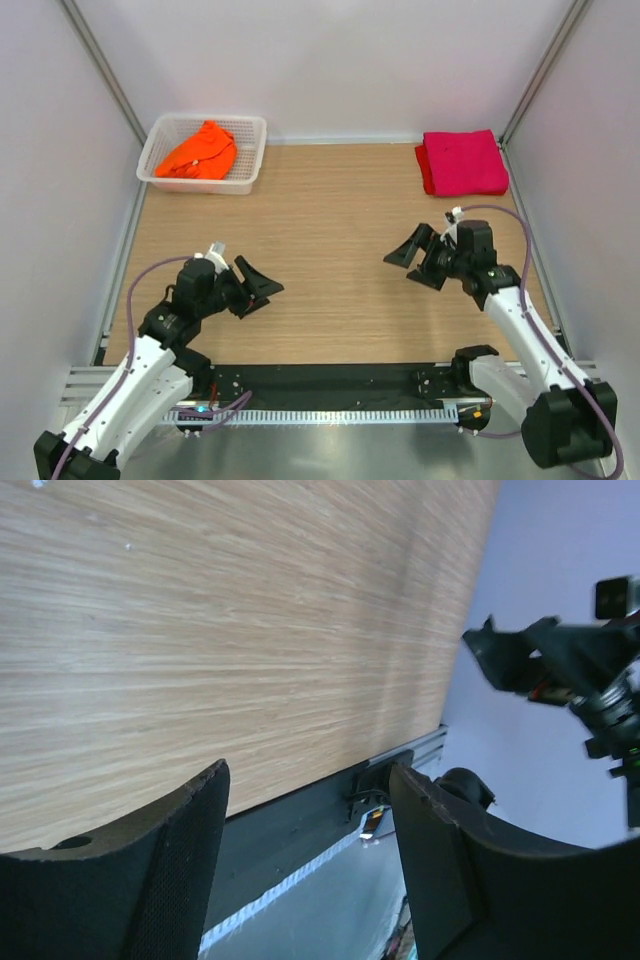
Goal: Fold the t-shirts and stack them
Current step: Neatly place the folded tshirt to the corner
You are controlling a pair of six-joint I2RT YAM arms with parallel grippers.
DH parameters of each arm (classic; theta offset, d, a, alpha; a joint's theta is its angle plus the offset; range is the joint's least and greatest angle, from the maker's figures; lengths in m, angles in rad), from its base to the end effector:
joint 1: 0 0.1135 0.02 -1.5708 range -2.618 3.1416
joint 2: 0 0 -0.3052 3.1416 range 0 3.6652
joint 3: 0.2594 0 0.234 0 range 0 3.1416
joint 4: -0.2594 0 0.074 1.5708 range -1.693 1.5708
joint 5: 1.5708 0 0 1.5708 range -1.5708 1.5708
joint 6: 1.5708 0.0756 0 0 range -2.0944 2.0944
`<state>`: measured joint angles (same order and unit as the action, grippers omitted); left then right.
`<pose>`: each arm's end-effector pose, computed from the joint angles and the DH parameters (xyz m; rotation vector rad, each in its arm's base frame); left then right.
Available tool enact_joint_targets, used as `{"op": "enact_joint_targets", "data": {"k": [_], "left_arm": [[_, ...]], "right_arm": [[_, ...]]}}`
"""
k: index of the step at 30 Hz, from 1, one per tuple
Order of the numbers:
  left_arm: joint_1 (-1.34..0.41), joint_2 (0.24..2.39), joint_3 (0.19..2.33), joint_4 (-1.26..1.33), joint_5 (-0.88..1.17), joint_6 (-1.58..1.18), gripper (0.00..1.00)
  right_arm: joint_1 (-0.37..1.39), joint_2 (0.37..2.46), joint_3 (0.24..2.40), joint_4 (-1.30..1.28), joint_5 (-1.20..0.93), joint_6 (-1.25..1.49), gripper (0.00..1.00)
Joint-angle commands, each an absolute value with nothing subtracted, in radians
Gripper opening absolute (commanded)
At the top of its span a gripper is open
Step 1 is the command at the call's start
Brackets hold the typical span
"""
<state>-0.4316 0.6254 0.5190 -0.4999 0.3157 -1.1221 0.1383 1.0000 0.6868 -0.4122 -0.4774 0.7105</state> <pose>0.1025 -0.0731 0.2447 -0.6262 2.3342 -1.1572 0.1877 0.0612 0.2641 0.4222 2.3594 0.9697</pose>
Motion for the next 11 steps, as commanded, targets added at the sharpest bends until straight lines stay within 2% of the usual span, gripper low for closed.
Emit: {"op": "enact_joint_targets", "data": {"k": [1,3,7,11], "left_arm": [[-0.431,0.568,0.383,-0.278,0.359,-1.222,0.68],[-0.428,0.545,0.324,-0.204,0.382,-1.271,0.68],[-0.428,0.464,0.223,-0.132,0.4,-1.318,0.69],[-0.428,0.373,0.12,-0.036,0.437,-1.386,0.71]], "right_arm": [[0.144,0.875,0.551,-0.474,-0.546,0.761,1.0],[0.146,0.816,0.467,-0.5,-0.568,0.752,1.0],[0.149,0.704,0.43,-0.6,-0.566,0.71,1.0],[0.149,0.655,0.381,-0.533,-0.668,0.736,1.0]]}}
